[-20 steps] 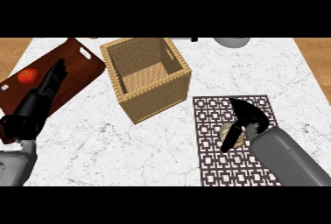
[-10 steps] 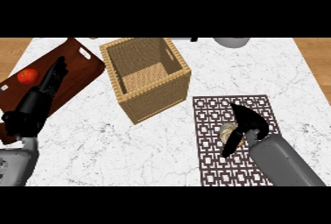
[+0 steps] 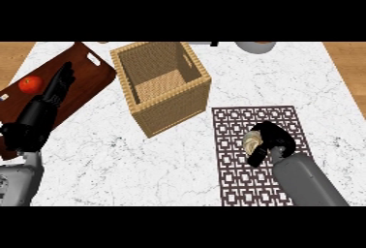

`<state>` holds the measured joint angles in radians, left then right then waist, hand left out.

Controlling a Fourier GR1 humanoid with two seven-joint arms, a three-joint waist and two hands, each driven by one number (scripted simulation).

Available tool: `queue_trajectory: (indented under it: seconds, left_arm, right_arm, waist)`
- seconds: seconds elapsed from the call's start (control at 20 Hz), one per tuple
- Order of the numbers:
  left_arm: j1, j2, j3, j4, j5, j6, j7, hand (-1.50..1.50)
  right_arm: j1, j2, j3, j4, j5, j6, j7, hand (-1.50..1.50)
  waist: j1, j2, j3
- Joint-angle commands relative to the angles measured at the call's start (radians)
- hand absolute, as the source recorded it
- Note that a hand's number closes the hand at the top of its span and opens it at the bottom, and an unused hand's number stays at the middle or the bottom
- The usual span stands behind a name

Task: Pick the cupcake from the placemat and place it in the basket

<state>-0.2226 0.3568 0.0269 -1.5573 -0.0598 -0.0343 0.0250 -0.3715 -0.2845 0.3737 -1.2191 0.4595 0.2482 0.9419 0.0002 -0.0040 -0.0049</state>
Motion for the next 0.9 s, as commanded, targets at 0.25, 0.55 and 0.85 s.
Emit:
queue_trajectory:
  seconds: [0.25, 0.55, 0.85]
  left_arm:
    - [0.053, -0.035, 0.009, -0.033, -0.036, -0.027, -0.018, 0.0]
    - [-0.006, -0.038, 0.008, 0.002, -0.017, -0.047, -0.029, 0.0]
    - [-0.049, -0.06, -0.024, -0.011, -0.019, -0.053, -0.037, 0.0]
  right_arm:
    - [0.034, 0.014, -0.018, 0.11, 0.123, -0.025, -0.183, 1.5]
    - [-0.164, -0.128, 0.033, 0.168, 0.168, 0.098, -0.461, 1.5]
    - [-0.315, -0.271, 0.088, 0.19, 0.243, 0.073, -0.824, 1.5]
  waist:
    - [0.005, 0.005, 0.005]
    - [0.063, 0.027, 0.008]
    - [0.121, 0.056, 0.013]
